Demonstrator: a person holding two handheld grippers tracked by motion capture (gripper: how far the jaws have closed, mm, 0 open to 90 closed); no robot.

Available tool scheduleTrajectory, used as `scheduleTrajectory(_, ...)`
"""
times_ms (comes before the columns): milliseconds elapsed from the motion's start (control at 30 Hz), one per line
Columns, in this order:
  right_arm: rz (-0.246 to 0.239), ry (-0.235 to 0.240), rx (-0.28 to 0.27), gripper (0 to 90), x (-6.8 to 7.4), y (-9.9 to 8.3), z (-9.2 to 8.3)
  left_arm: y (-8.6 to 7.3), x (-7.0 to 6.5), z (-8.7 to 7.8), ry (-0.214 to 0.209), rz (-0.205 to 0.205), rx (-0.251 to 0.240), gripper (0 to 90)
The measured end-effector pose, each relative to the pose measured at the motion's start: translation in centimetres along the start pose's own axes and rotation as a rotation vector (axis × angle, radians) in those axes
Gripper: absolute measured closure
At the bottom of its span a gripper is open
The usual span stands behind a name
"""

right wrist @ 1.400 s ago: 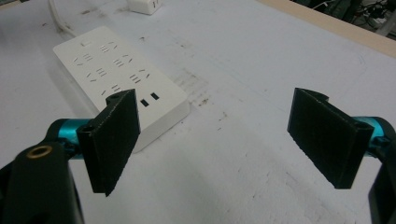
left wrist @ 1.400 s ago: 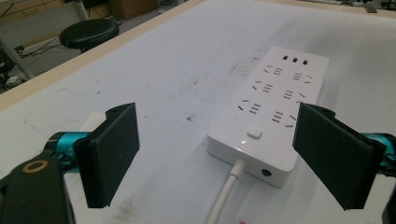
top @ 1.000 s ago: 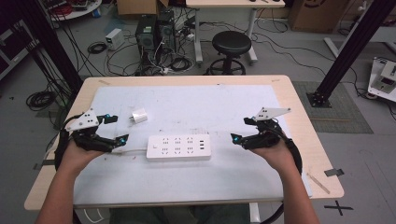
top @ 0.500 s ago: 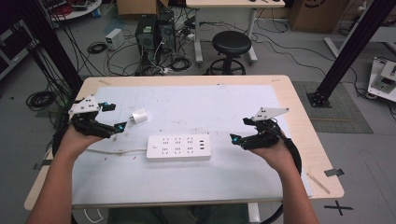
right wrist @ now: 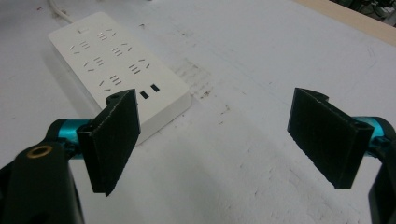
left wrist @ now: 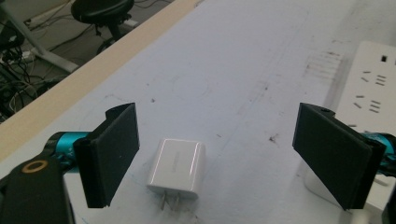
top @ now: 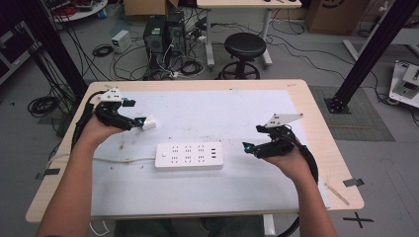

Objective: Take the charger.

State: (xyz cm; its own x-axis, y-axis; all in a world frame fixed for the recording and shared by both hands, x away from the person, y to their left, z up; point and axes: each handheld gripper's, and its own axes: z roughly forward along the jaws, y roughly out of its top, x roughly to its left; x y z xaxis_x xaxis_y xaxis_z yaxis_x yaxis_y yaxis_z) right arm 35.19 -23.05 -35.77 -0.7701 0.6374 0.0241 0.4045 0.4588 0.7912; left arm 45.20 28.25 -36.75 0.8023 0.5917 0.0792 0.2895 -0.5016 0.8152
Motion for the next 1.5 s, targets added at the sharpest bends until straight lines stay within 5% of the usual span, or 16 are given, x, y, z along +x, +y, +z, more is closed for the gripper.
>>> scheduleTrajectory(267, -0.002, 0.002, 0.01, 17.4, 0.2, 0.0, 0.0, -2.1, 2.2, 3.7, -0.008, -0.041, 0.097, 14.7)
scheduleTrajectory(667, 0.001, 0.003, 0.029, 17.5, 0.5, -0.1, 0.2, -3.7, 2.6, 6.1, -0.014, -0.054, 0.144, 14.9)
scheduleTrajectory(967, -0.001, 0.0, 0.026, 17.5, 0.5, -0.1, 0.1, -4.1, 2.8, 6.5, -0.021, -0.047, 0.16, 15.6)
scheduleTrajectory(1500, 0.002, 0.0, 0.027, 17.5, 0.7, 0.0, 0.2, -4.5, 2.9, 6.8, -0.034, -0.025, 0.189, 32.4)
